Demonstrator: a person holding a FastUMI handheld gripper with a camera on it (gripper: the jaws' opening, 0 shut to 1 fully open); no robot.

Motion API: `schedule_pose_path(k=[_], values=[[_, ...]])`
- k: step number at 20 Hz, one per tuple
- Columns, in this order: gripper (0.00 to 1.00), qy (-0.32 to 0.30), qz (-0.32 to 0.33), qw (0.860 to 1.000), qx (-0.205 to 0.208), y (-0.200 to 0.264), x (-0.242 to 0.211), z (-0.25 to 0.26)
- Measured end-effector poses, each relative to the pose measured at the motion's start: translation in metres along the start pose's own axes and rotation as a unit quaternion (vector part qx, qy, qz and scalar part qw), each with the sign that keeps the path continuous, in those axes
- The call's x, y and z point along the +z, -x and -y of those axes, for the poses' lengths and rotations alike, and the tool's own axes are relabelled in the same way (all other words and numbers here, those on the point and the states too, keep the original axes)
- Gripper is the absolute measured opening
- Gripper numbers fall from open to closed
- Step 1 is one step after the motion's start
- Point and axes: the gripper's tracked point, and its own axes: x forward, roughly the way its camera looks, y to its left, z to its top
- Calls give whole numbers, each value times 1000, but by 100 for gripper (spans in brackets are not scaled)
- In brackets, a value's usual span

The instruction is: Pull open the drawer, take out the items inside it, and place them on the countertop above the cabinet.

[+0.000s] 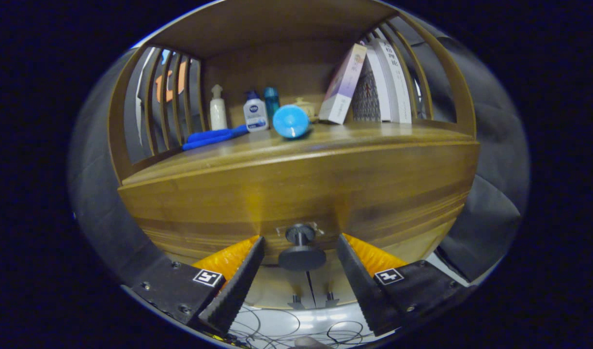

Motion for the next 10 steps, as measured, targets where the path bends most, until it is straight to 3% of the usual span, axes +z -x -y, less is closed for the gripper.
schedule_pose_path(k=[4,10], values=[[99,25,47,999,5,51,-7,15],[99,59,103,993,21,184,-20,12]])
